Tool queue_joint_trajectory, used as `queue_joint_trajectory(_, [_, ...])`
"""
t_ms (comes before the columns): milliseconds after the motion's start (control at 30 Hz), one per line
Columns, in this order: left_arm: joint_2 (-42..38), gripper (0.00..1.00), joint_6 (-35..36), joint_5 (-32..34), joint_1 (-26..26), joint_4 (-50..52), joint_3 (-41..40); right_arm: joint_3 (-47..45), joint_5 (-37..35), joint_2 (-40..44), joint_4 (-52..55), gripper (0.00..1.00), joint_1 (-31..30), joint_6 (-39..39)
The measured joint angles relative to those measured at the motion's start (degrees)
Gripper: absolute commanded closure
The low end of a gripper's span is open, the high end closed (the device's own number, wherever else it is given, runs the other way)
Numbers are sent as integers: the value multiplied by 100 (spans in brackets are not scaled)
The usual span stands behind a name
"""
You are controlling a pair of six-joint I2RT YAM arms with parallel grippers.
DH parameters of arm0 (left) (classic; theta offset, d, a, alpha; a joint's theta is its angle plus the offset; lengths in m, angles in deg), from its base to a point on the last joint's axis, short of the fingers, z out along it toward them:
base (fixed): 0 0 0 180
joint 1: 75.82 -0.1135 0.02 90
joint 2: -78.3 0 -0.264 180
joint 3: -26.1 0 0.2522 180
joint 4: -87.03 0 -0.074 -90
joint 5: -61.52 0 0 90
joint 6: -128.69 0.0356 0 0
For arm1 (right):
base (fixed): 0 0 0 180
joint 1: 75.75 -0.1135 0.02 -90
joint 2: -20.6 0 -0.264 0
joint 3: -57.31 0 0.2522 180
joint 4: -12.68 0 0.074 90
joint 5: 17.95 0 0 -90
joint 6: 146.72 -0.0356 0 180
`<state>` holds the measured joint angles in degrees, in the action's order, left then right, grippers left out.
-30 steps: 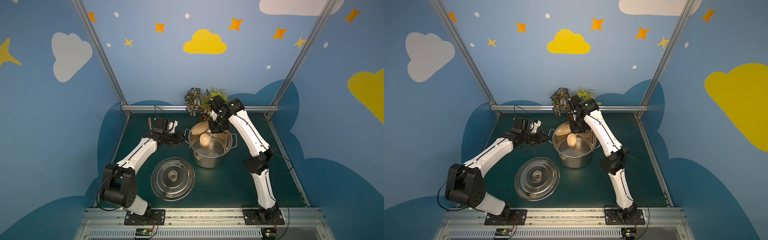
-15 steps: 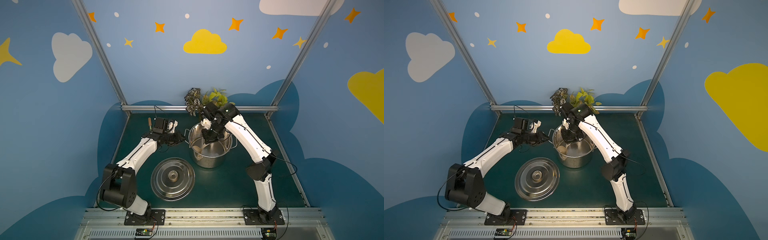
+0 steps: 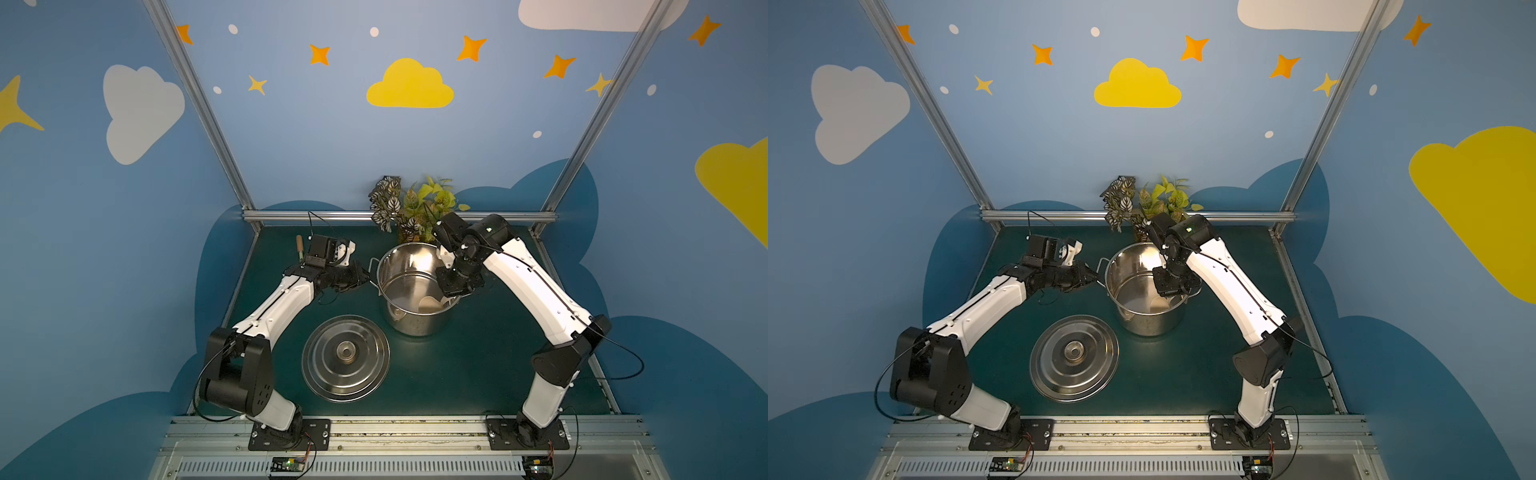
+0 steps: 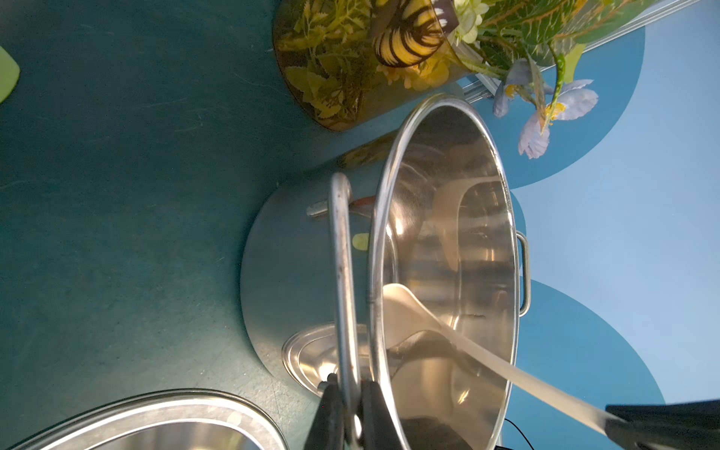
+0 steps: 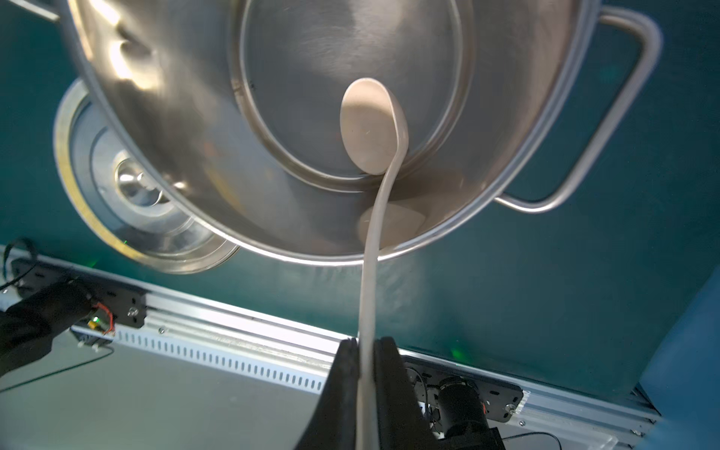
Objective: Stir the soup with a spoon
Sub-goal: Stir the soup in the pan with a stick.
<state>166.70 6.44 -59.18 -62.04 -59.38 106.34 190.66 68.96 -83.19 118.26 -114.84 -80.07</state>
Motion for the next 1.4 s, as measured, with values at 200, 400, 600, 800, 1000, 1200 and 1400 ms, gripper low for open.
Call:
queue_joint_trajectory(200, [-2, 95, -11, -2, -2, -39, -17, 345, -273, -131, 0, 100, 426, 0])
queue_joint_trajectory(400, [-2, 95, -13, -4, -2, -44, -22, 1150, -363, -713, 0, 100, 538, 0])
queue_joint_trajectory(600, [-2, 95, -13, -7, -2, -44, -22, 2050, -164, -1510, -2, 100, 535, 22])
queue_joint_trajectory(800, [-2, 95, -13, -17, -4, -46, -24, 2955, 439, -2149, -2, 100, 391, 116])
queue_joint_trajectory(1000, [-2, 95, -13, -22, -7, -50, -26, 3032, 990, -2247, 0, 100, -13, 205])
queue_joint_trajectory(1200, [-2, 95, -15, -26, -13, -44, -28, 2815, 1014, -2124, 0, 100, -435, 310])
queue_joint_trajectory(1400, [-4, 95, -15, -37, -13, -46, -28, 2013, 846, -1451, -2, 100, -702, 352])
